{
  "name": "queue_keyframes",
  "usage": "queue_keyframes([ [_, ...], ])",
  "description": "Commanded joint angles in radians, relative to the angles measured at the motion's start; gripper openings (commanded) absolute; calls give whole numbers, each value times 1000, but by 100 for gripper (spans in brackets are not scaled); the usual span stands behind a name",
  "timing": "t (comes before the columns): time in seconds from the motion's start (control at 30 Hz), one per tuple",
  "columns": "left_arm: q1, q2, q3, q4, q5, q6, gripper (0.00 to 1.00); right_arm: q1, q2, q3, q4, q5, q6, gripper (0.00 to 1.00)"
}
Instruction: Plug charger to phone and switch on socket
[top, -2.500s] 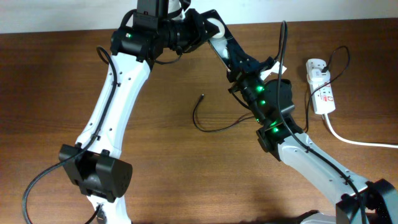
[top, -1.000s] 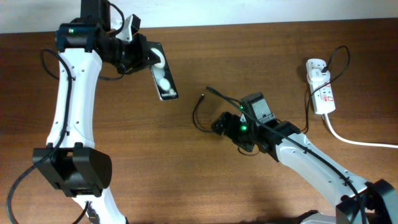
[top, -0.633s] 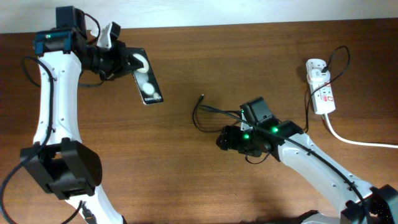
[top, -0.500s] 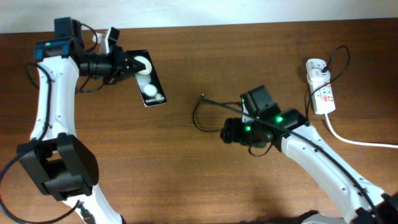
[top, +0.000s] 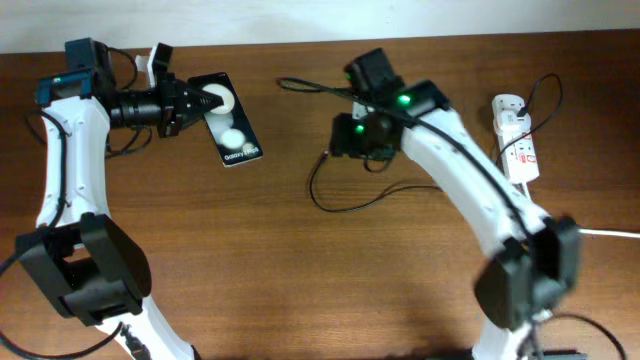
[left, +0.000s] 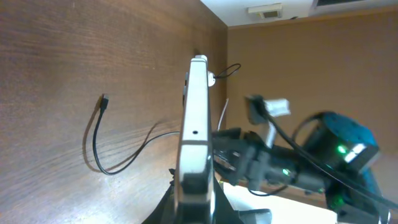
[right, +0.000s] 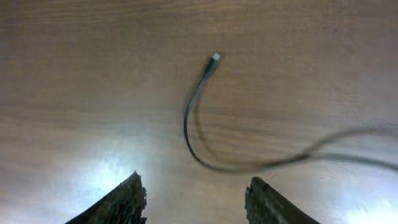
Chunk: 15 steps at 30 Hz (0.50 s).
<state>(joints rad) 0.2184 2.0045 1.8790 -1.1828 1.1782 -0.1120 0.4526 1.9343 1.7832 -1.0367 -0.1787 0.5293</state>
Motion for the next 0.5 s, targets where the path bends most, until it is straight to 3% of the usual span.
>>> queue_keyframes([
  [0.0,7,-24,-1,0,50,17,0,26,170,104,63,-60,56,54],
  [0.2,7,-24,-1,0,49,17,0,40,333,103,180,-76,161,42],
  [0.47,7,-24,-1,0,49,17,0,58,385,102,200,1,187,32],
])
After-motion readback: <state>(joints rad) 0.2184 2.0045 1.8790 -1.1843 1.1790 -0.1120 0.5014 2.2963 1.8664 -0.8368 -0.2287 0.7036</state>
